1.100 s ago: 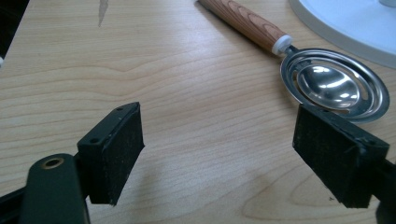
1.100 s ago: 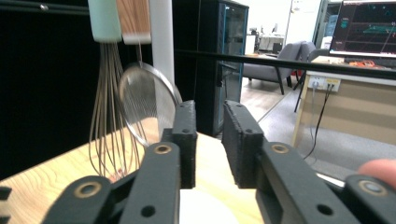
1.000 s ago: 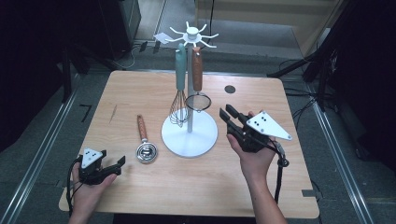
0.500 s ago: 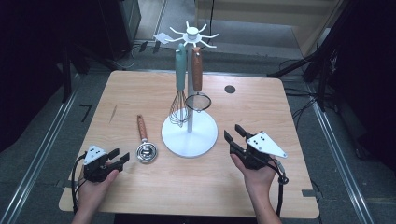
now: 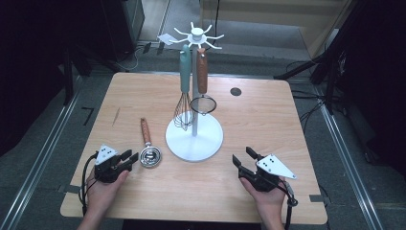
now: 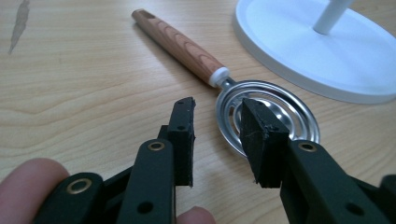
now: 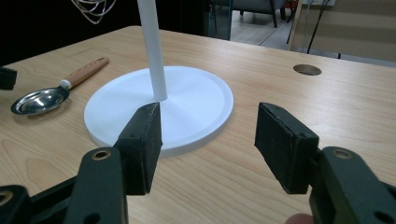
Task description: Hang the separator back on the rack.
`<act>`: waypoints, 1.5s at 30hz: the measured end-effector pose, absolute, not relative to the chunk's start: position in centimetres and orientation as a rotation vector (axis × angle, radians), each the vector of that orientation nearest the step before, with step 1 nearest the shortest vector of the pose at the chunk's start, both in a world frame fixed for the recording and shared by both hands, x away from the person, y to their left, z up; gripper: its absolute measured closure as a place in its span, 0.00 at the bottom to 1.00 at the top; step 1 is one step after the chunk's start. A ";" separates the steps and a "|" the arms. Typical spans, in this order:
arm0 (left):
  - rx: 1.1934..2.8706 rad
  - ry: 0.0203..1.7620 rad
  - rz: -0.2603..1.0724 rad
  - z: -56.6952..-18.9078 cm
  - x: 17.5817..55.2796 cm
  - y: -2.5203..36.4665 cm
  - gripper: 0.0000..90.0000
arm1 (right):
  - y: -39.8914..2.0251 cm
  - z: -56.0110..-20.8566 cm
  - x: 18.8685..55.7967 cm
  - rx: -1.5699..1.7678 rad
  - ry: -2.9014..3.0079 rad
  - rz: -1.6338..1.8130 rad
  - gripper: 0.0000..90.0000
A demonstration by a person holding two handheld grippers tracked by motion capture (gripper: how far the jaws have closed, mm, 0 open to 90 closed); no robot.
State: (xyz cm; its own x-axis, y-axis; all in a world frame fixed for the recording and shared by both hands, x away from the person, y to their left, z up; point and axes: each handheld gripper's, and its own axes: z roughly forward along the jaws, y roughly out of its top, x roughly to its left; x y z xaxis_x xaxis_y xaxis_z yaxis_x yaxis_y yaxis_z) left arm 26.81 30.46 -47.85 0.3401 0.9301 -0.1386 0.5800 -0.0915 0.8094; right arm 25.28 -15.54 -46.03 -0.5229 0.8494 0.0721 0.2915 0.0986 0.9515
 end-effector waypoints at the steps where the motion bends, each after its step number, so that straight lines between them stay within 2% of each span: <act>1: 1.782 1.347 0.518 -48.0 26.9 30.4 0.76 | -15.7 -46.1 25.2 1.108 1.876 1.438 0.48; 8: 1.748 1.351 0.412 -48.7 28.2 30.1 0.77 | -16.0 -47.1 25.2 1.131 1.910 1.454 0.48; 10: 1.787 1.374 0.439 -48.8 28.5 29.7 0.79 | -15.7 -47.4 25.1 1.130 1.921 1.454 0.48; 17: 1.831 1.406 0.413 -49.0 28.6 29.4 0.86 | -14.7 -47.8 24.4 1.118 1.958 1.460 0.49; 22: 1.826 1.406 0.405 -49.0 28.0 29.0 0.87 | -14.6 -48.0 24.4 1.124 1.966 1.458 0.50; 33: 1.865 1.383 0.436 -49.0 25.0 27.4 0.84 | -13.1 -47.7 23.7 1.073 1.999 1.488 0.50; 45: 1.924 1.324 0.363 -48.9 22.9 24.8 0.78 | -10.8 -47.7 22.9 1.010 2.061 1.504 0.52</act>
